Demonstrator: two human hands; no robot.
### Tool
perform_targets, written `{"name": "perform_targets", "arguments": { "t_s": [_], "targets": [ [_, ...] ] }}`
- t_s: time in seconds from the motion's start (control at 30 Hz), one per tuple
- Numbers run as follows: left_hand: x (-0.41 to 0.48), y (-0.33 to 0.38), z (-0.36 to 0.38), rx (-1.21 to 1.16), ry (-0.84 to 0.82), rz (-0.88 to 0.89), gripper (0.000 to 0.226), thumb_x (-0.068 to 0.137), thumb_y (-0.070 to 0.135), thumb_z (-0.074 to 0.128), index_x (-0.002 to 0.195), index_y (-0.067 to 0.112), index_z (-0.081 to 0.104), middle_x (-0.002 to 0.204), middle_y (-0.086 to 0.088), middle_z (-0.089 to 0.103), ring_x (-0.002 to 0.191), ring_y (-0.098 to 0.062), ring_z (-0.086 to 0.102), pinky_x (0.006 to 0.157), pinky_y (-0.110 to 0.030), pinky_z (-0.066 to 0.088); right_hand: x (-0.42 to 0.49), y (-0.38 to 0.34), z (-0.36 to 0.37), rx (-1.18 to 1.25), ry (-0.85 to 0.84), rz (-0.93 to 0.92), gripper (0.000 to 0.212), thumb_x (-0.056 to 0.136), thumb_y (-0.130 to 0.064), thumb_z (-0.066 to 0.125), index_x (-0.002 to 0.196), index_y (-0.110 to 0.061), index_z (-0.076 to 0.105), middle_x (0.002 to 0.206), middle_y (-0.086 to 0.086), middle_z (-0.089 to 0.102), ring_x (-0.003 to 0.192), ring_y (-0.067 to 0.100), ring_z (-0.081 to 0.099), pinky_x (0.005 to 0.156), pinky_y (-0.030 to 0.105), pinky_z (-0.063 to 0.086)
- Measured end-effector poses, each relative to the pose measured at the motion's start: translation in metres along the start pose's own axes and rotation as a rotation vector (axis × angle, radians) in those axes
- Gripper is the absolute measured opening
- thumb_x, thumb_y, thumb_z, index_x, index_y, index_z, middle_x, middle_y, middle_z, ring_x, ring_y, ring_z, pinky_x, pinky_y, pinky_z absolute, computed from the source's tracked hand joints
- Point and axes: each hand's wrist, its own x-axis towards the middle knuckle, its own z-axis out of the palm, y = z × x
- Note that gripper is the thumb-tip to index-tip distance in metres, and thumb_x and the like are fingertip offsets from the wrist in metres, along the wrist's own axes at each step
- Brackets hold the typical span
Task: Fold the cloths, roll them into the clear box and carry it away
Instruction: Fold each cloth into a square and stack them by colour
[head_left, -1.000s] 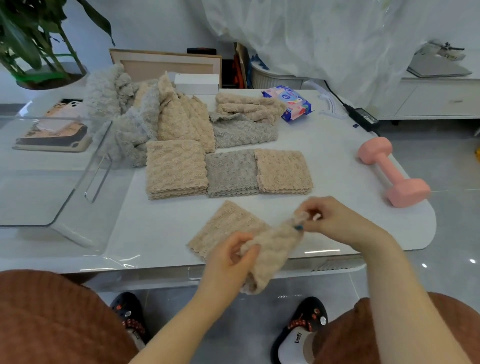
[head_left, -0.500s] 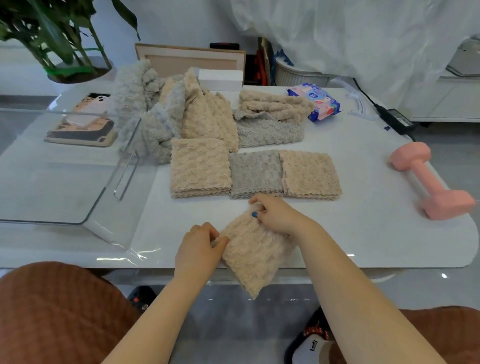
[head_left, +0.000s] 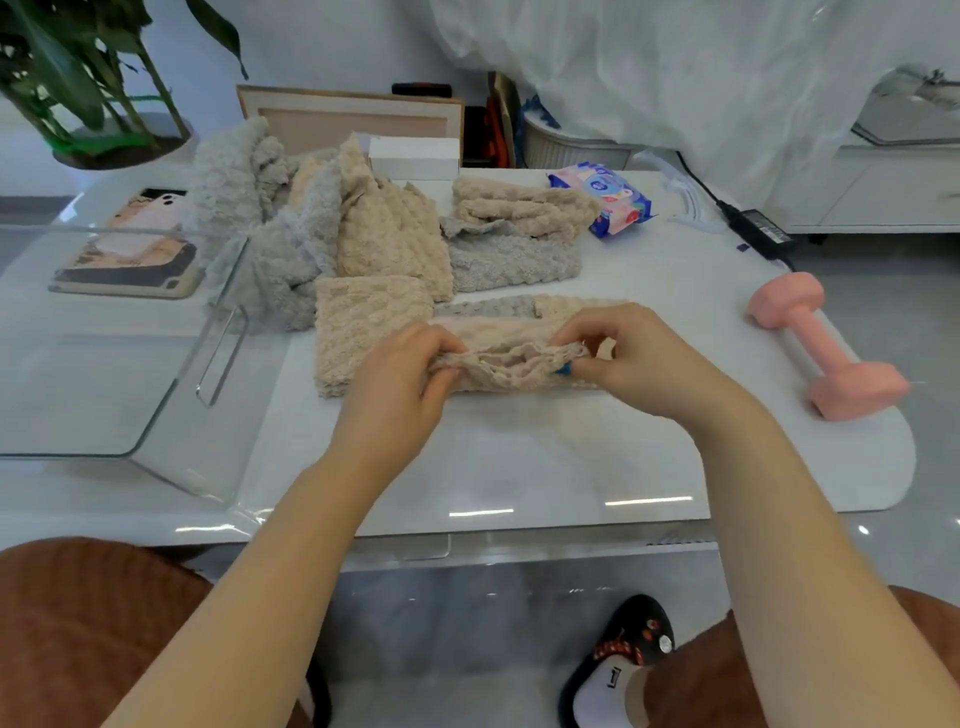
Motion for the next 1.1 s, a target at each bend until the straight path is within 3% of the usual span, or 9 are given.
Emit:
{"name": "perform_targets", "arguments": {
  "t_s": [0.2,0.3,0.4,0.47,0.6,0.67,0.8,0.97,1.1],
  "targets": [
    [0.019,0.006,-0.006,-0.060,-0.009,0.023,0.011,0.089,0.020,0.063,0.100,0.019,0.067,0.092,0.004,0.064,0.085,-0.013,0.056,0.072,-0.028,0.047,-0.013,0.003,-0.014,0.028,0.045,0.070,0.016,0.083,-0.003,0.063,0.081,-0.016,0.070,0.072,-0.010,0.062,0.051,0.005,0.046,0.054,0.021,0.042],
    [0.033,0.011,-0.003,-0.013,-0.021,0.055,0.011,0.090,0.020,0.063,0.099,0.018,0.066,0.090,0.005,0.062,0.085,-0.014,0.056,0.070,-0.029,0.044,-0.011,0.007,-0.013,0.059,0.153,0.114,0.016,0.088,-0.002,0.056,0.085,-0.014,0.065,0.078,-0.002,0.062,0.051,0.012,0.062,0.047,0.026,0.048],
    [0.035,0.012,0.001,-0.006,0.029,0.140,0.010,0.088,0.016,0.065,0.098,0.016,0.067,0.090,0.008,0.058,0.084,-0.012,0.053,0.067,-0.023,0.041,-0.016,0.018,-0.010,0.099,0.208,0.101,0.020,0.084,0.001,0.056,0.086,-0.017,0.064,0.087,0.003,0.066,0.067,0.019,0.068,0.062,0.035,0.056],
    [0.020,0.005,0.010,-0.033,0.000,0.146,0.010,0.084,0.015,0.070,0.094,0.016,0.068,0.088,0.010,0.057,0.083,-0.009,0.052,0.069,-0.020,0.043,-0.030,0.031,-0.006,0.118,0.163,0.096,0.024,0.082,0.002,0.061,0.084,-0.022,0.065,0.099,0.001,0.067,0.076,0.015,0.063,0.071,0.028,0.052],
    [-0.039,-0.018,0.045,-0.114,-0.401,-0.037,0.018,0.073,0.022,0.080,0.088,0.021,0.070,0.088,0.010,0.063,0.082,-0.002,0.055,0.072,-0.019,0.040,-0.068,0.058,0.020,0.174,-0.276,0.312,0.027,0.080,0.003,0.062,0.085,-0.021,0.071,0.110,-0.007,0.063,0.100,0.002,0.059,0.081,0.013,0.044],
    [-0.059,-0.020,0.053,-0.200,-0.571,-0.171,0.020,0.068,0.028,0.084,0.082,0.021,0.071,0.087,0.009,0.063,0.083,-0.001,0.057,0.071,-0.012,0.042,-0.075,0.069,0.034,0.183,-0.285,0.428,0.030,0.080,0.004,0.055,0.079,-0.021,0.071,0.103,-0.008,0.065,0.094,0.000,0.060,0.078,0.017,0.044],
    [-0.047,-0.019,0.056,-0.138,-0.172,-0.428,0.020,0.085,0.036,0.066,0.078,0.018,0.062,0.087,-0.001,0.059,0.076,-0.011,0.056,0.064,-0.019,0.042,-0.062,0.070,0.045,0.156,0.123,0.541,0.007,0.089,-0.013,0.054,0.084,-0.014,0.059,0.088,0.001,0.062,0.083,0.020,0.061,0.071,0.031,0.050],
    [-0.034,-0.011,0.072,-0.310,-0.261,-0.804,0.055,0.086,0.039,0.065,0.125,0.010,0.038,0.101,-0.002,0.053,0.092,-0.020,0.056,0.069,-0.027,0.043,-0.049,0.063,0.070,0.182,0.043,0.636,0.017,0.094,-0.026,0.052,0.095,-0.013,0.041,0.084,0.003,0.054,0.075,0.016,0.051,0.058,0.025,0.037],
    [-0.032,0.000,0.087,-0.392,-0.099,-0.806,0.041,0.087,0.033,0.065,0.111,0.018,0.035,0.094,0.003,0.049,0.077,-0.013,0.053,0.073,-0.033,0.047,-0.049,0.066,0.084,0.251,0.082,0.551,0.010,0.092,-0.010,0.048,0.093,-0.015,0.039,0.079,-0.002,0.046,0.067,0.012,0.043,0.059,0.025,0.036]
  ]
}}
